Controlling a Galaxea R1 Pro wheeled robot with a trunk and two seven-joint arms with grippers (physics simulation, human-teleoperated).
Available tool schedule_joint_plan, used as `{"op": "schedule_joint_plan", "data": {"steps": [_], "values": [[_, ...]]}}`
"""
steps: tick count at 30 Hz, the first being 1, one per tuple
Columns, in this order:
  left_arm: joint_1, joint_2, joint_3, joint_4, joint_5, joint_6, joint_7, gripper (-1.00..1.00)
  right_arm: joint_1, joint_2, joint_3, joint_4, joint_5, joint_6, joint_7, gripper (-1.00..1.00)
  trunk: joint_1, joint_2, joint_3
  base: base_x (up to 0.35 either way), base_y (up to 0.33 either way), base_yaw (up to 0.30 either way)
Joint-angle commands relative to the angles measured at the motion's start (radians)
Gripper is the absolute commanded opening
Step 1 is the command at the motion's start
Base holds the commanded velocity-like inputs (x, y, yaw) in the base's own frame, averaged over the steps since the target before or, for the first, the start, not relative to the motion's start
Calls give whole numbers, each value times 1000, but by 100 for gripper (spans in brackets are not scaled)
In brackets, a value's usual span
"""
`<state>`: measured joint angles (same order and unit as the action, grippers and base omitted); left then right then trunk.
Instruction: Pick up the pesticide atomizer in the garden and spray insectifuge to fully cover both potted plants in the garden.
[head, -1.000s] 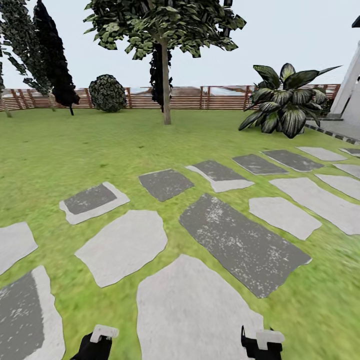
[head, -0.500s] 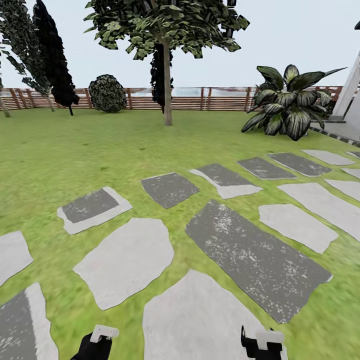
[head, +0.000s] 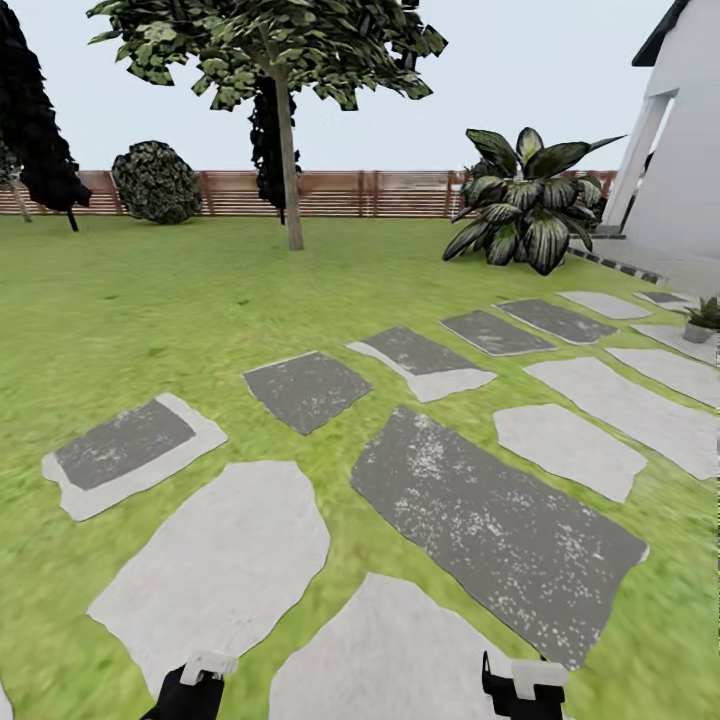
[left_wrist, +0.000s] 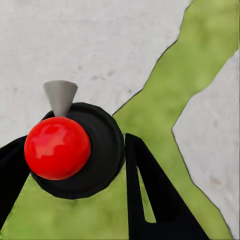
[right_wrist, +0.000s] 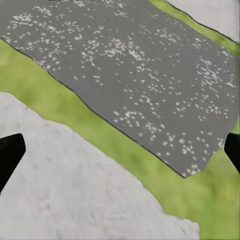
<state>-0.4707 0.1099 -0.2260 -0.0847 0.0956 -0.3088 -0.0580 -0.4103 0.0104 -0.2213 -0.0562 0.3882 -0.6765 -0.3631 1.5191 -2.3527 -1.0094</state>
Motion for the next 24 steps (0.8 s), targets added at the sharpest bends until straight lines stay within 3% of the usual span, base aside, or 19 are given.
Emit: {"op": "schedule_joint_plan", "data": {"steps": [1,24], "values": [[0,1,-6,0,10,-3,-5,-100,-1,0,-6,1,11,-2,-7,100,0,0,-1,329,171,-264],[0,1,-6,0,12,-3,-5,-100,-1,0,-6,1,11,-1,-7,100,0,0,-1,299,211,-264]]}}
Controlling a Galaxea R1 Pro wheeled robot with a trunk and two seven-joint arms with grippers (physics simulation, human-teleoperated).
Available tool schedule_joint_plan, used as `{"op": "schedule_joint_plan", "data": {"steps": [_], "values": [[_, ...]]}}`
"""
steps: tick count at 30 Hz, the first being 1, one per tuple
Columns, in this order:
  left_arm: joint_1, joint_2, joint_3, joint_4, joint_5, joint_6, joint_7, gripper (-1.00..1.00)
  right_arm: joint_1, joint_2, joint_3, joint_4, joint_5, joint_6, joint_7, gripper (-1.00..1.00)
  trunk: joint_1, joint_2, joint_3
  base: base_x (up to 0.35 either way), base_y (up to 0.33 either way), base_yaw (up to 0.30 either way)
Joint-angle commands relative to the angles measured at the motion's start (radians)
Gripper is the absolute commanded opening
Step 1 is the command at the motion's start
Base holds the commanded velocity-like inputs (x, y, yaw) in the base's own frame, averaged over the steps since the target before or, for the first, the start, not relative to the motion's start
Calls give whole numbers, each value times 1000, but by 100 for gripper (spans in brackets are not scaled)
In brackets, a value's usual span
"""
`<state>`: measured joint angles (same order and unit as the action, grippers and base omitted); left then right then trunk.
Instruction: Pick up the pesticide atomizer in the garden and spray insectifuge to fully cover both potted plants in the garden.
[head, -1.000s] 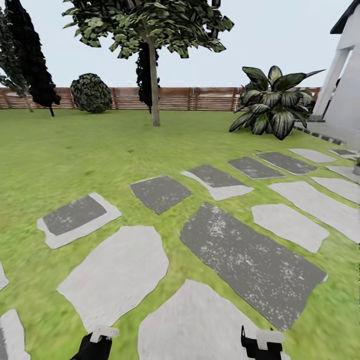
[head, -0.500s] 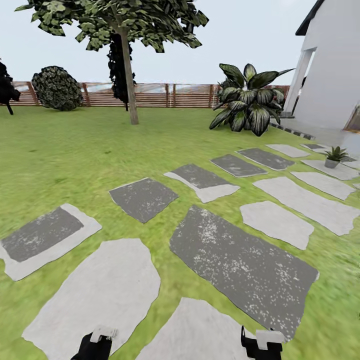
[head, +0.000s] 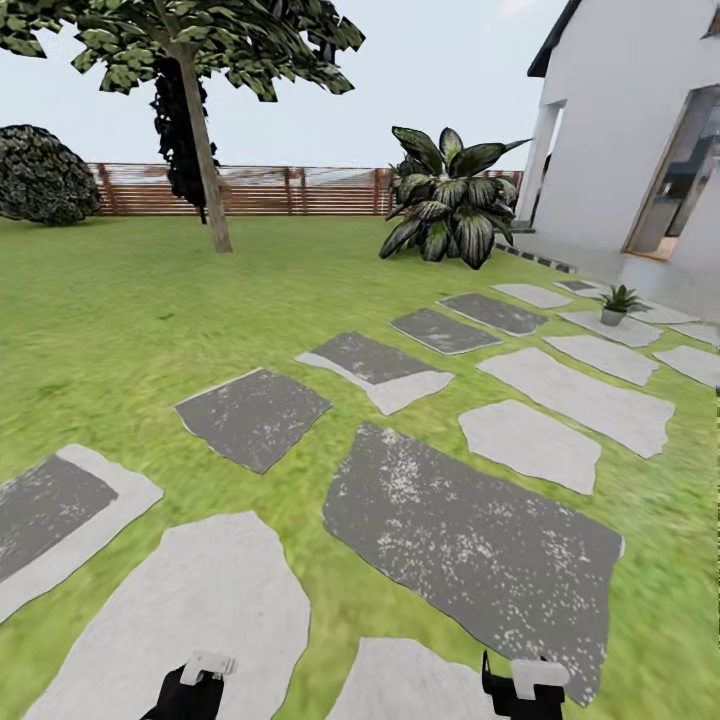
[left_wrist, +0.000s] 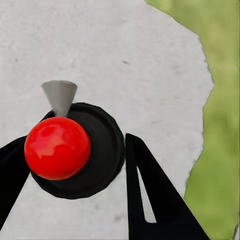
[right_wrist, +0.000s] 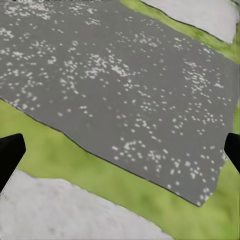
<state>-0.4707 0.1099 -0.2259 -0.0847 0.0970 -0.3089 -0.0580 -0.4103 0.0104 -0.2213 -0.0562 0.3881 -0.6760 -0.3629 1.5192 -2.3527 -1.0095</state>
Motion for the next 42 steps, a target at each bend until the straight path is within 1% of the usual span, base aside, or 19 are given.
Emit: {"op": "schedule_joint_plan", "data": {"steps": [1,6,15,42], "values": [[0,1,-6,0,10,-3,-5,-100,-1,0,-6,1,11,-1,-7,100,0,0,-1,293,220,-264],[0,1,-6,0,10,-3,-5,-100,-1,0,-6,1,11,-1,-6,100,0,0,-1,233,170,-264],[0,3,-6,-1,13,-2,-5,-100,-1,0,-6,1,11,-1,-6,100,0,0,-1,86,19,-264],[0,2,-6,0,12,-3,-3,-100,-1,0,-6,1,11,0,-6,100,0,0,-1,305,110,-264]]}}
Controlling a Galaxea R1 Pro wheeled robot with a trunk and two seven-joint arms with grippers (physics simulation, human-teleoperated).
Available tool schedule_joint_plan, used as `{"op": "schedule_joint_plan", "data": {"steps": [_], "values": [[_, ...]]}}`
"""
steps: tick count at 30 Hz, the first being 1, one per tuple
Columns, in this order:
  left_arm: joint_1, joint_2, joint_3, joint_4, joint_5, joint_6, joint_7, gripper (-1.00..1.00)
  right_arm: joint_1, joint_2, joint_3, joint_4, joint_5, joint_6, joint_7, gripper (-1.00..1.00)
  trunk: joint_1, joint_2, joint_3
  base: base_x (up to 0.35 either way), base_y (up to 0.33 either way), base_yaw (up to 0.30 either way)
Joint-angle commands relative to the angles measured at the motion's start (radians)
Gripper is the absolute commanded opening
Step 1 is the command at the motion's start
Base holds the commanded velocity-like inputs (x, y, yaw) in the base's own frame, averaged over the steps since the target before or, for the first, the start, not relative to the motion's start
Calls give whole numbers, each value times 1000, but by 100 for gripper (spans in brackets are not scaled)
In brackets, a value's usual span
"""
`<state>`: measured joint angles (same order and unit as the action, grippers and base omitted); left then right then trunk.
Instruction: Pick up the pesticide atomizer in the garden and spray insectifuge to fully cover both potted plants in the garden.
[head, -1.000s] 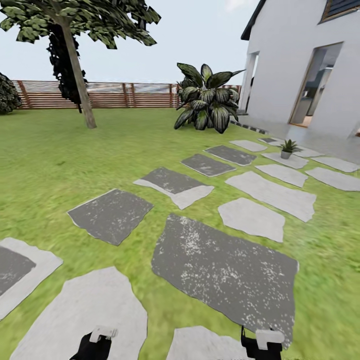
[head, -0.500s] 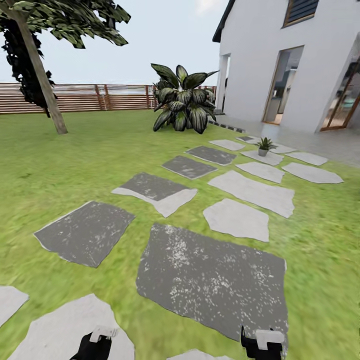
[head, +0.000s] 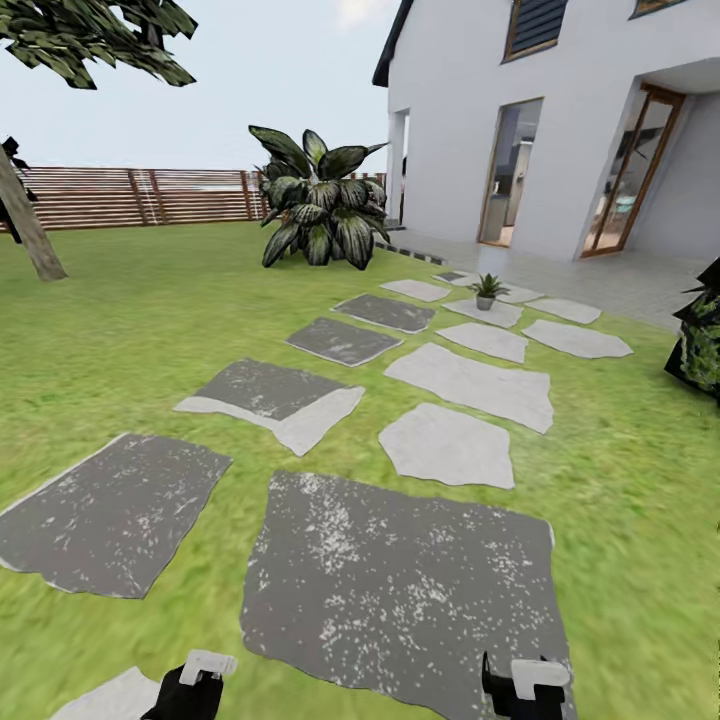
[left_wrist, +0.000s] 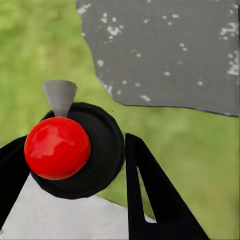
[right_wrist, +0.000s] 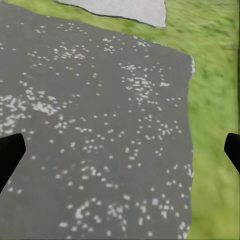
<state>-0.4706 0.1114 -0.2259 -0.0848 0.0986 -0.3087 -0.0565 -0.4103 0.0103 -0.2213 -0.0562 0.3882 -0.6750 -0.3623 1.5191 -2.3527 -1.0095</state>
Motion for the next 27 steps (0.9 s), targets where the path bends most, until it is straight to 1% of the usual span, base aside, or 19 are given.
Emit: {"op": "schedule_joint_plan", "data": {"steps": [1,17,24,27], "values": [[0,1,-6,0,10,-3,-5,-100,-1,0,-6,1,11,-1,-7,100,0,0,-1,308,113,-264],[0,1,-6,0,10,-3,-5,-100,-1,0,-6,1,11,-1,-6,100,0,0,-1,308,113,-251],[0,3,-5,0,10,-3,-5,-100,-1,2,-6,1,11,-1,-7,100,0,0,-1,308,113,-185],[0,4,-6,0,10,-3,-5,-100,-1,1,-6,1,11,-2,-7,100,0,0,-1,308,113,-80]]}}
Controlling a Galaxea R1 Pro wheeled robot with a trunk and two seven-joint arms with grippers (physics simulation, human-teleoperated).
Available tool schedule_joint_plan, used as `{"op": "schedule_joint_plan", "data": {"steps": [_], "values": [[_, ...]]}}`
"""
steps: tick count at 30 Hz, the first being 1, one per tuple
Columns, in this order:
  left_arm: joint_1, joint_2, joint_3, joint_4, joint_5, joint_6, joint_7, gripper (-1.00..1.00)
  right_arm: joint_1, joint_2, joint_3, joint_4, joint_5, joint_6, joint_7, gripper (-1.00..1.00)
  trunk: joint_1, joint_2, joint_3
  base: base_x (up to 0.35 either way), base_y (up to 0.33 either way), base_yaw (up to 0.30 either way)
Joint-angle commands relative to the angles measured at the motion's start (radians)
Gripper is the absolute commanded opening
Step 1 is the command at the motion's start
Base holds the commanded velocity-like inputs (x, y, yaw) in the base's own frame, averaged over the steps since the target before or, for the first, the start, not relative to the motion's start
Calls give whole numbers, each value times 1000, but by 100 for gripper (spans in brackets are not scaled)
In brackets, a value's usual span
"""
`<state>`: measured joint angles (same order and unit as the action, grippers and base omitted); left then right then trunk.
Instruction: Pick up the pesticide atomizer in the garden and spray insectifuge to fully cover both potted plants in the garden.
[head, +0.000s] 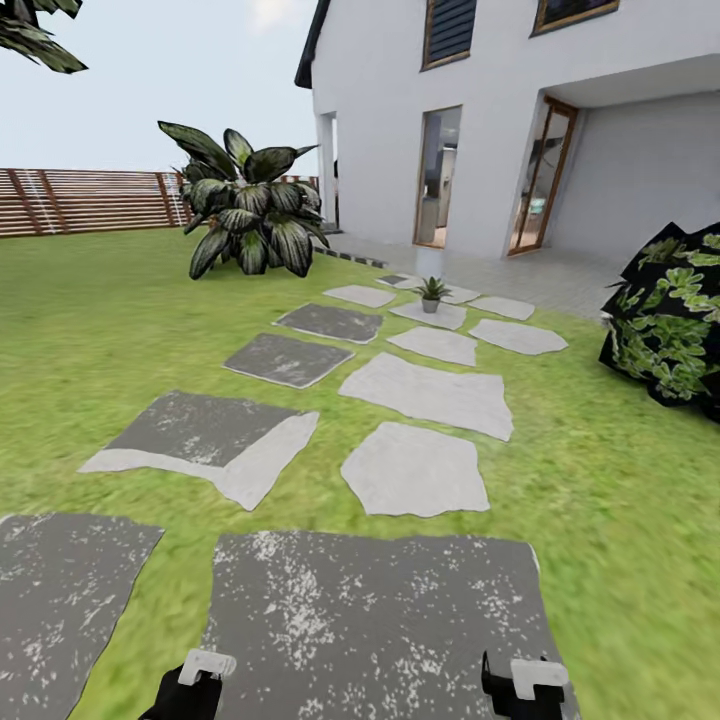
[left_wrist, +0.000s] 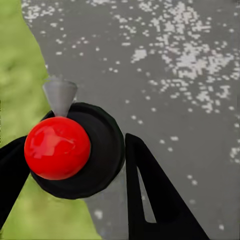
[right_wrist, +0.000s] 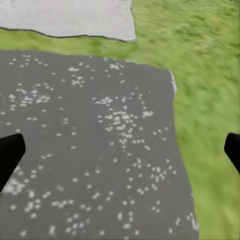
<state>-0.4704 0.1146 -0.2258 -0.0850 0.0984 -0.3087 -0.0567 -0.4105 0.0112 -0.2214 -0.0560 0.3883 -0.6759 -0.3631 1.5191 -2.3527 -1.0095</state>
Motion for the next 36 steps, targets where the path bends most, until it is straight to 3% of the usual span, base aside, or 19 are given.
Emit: {"op": "schedule_joint_plan", "data": {"steps": [1,24,36], "values": [[-1,0,-6,1,10,-3,-5,-100,-1,0,-6,1,11,-1,-7,100,0,0,-1,308,113,-20],[-1,0,-6,1,10,-3,-5,-100,-1,0,-6,1,14,-1,-5,100,0,0,-1,308,113,-4],[-1,0,-6,1,10,-3,-5,-100,-1,1,-6,1,14,-1,-5,100,0,0,-1,308,113,-168]]}}
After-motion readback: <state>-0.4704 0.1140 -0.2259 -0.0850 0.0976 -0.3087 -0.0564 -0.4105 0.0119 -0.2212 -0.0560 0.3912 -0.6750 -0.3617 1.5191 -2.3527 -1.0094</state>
